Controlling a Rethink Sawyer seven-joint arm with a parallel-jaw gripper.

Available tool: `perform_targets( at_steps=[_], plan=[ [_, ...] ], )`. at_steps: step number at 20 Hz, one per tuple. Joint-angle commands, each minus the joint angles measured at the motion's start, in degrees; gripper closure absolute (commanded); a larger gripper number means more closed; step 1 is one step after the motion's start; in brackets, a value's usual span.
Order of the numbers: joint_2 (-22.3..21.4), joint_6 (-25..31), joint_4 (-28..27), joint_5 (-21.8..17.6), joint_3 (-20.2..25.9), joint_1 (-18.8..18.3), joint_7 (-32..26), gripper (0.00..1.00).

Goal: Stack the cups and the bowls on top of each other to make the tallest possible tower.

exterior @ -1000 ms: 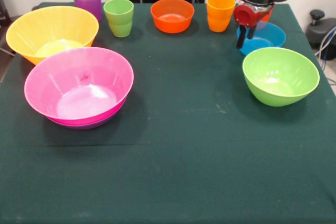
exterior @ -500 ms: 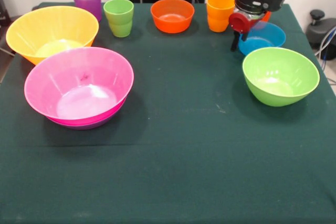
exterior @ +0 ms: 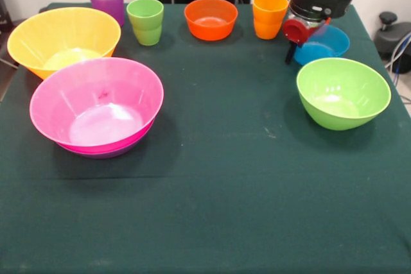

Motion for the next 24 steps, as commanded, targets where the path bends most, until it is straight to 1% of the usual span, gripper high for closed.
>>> perform_targets(
  at_steps=[1, 10, 13, 15, 16, 18, 19, 20, 21, 22, 24],
  plan=[
    [3.7, 3.8, -6.2, 1.2, 3.7, 0.6, 2.0, 1.0],
    [4.1, 5.4, -8.6, 0.2, 3.2, 0.5, 0.9, 1.0],
    [3.0, 7.8, -8.9, -0.5, -0.5, 2.4, 1.3, 1.0],
    [-1.7, 9.3, -5.6, -2.8, -1.8, 0.9, -0.8, 1.0],
    [-5.5, 9.7, -2.6, -4.2, -1.9, -0.9, -2.5, 1.0],
    [-11.7, 12.5, 0.5, -6.9, -3.5, -3.2, -5.7, 1.0],
    [-14.3, 14.1, 1.3, -8.2, -4.3, -4.2, -7.3, 1.0],
    [-16.4, 16.8, 1.6, -9.9, -6.2, -4.4, -8.4, 1.0],
    [-17.1, 21.5, -0.4, -12.2, -10.0, -3.0, -8.6, 1.0],
    [-18.8, 23.3, -0.4, -13.9, -11.3, -3.4, -9.1, 1.0],
    [-22.2, 25.6, 0.0, -17.1, -12.1, -5.5, -11.6, 1.0]
  ],
)
